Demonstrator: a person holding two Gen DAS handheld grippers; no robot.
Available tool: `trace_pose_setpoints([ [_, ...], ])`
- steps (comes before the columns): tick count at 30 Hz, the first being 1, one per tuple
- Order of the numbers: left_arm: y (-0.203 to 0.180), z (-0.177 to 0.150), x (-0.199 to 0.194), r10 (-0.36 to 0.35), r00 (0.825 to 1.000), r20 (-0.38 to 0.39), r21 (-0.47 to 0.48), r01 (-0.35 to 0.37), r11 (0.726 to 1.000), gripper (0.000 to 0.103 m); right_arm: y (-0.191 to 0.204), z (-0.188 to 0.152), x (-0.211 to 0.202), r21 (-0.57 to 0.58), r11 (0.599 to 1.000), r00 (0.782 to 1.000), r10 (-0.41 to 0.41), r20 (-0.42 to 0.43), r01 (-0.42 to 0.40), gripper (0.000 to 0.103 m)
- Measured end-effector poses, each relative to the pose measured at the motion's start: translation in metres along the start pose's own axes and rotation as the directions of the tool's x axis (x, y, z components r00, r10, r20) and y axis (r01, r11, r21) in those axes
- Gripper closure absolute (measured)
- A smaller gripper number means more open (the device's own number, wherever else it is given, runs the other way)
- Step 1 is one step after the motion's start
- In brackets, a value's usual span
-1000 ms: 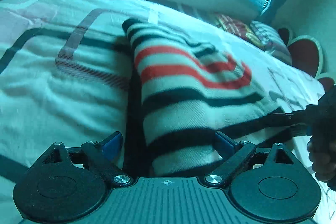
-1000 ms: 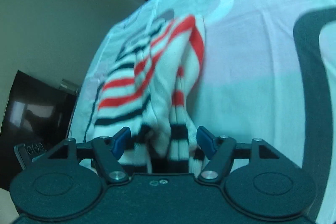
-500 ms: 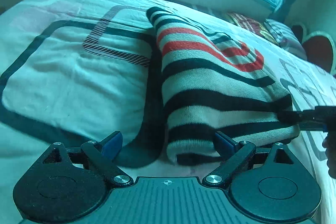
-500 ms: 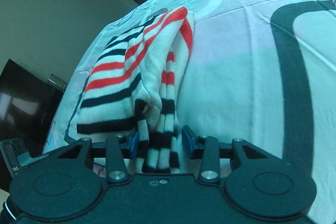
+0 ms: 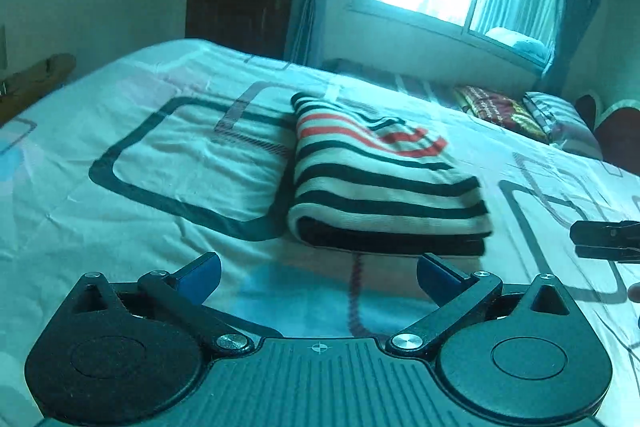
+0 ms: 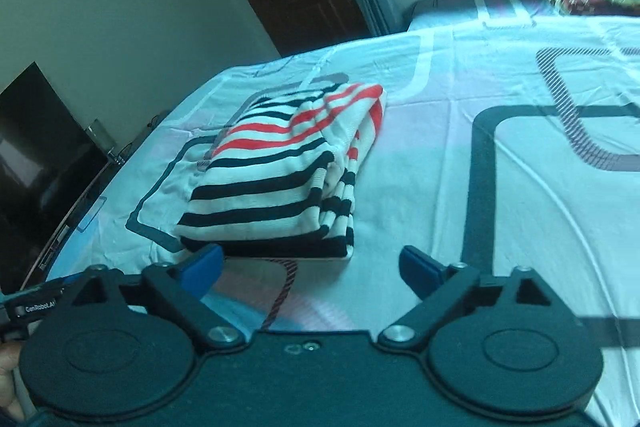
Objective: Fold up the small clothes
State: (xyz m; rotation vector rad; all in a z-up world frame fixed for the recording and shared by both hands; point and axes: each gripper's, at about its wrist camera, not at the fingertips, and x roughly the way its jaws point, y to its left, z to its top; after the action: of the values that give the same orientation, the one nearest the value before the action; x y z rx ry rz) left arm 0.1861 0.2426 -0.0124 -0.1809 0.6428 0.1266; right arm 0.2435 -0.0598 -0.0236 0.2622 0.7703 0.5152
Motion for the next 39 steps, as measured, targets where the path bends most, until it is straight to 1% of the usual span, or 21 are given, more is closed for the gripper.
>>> trace_pose_setpoints([
  [2, -0.010, -0.003, -0.019, 0.006, 1.000, 0.020, 0.031, -0.007, 0.999, 0.000, 0.009, -0.009, -0.015, -0.007, 1.000, 1.000, 0.004, 0.009, -0.004, 0.001],
  [5, -0.022, -0.005, -0.047, -0.003, 0.999, 0.048, 0.062, 0.000, 0.998, 0.000, 0.025, -0.020, -0.038, -0.038, 0.999, 0.999, -0.032, 0.016, 0.033, 0.001],
  [8, -0.033, -0.010, -0.077, -0.012, 0.997, 0.074, 0.087, 0.006, 0.996, 0.000, 0.046, -0.034, -0.062, -0.096, 0.989, 0.992, -0.108, 0.071, 0.114, 0.001],
  [10, -0.041, -0.014, -0.096, -0.005, 0.996, 0.094, 0.104, -0.005, 0.995, 0.000, 0.059, -0.041, -0.075, -0.138, 0.981, 0.988, -0.126, 0.092, 0.138, 0.001],
  [15, -0.045, -0.017, -0.133, -0.003, 0.989, 0.148, 0.086, -0.010, 0.996, 0.000, 0.089, -0.051, -0.100, -0.226, 0.955, 0.975, -0.160, 0.152, 0.192, 0.001],
  [17, -0.045, -0.019, -0.145, -0.005, 0.986, 0.164, 0.079, -0.008, 0.997, 0.000, 0.098, -0.053, -0.109, -0.248, 0.946, 0.970, -0.170, 0.175, 0.210, 0.001],
  [20, -0.046, -0.023, -0.160, -0.012, 0.982, 0.187, 0.074, -0.002, 0.997, 0.000, 0.107, -0.053, -0.117, -0.259, 0.940, 0.966, -0.176, 0.189, 0.221, 0.001],
  [25, -0.049, -0.025, -0.179, -0.022, 0.976, 0.217, 0.071, 0.007, 0.997, 0.000, 0.115, -0.057, -0.129, -0.271, 0.935, 0.961, -0.173, 0.217, 0.230, 0.001],
  [29, -0.051, -0.027, -0.188, -0.023, 0.972, 0.235, 0.075, 0.005, 0.997, 0.000, 0.118, -0.060, -0.136, -0.272, 0.936, 0.960, -0.164, 0.227, 0.224, 0.001],
  [39, -0.053, -0.027, -0.192, -0.028, 0.973, 0.230, 0.086, 0.008, 0.996, 0.000, 0.120, -0.062, -0.142, -0.250, 0.939, 0.956, -0.179, 0.232, 0.236, 0.001],
])
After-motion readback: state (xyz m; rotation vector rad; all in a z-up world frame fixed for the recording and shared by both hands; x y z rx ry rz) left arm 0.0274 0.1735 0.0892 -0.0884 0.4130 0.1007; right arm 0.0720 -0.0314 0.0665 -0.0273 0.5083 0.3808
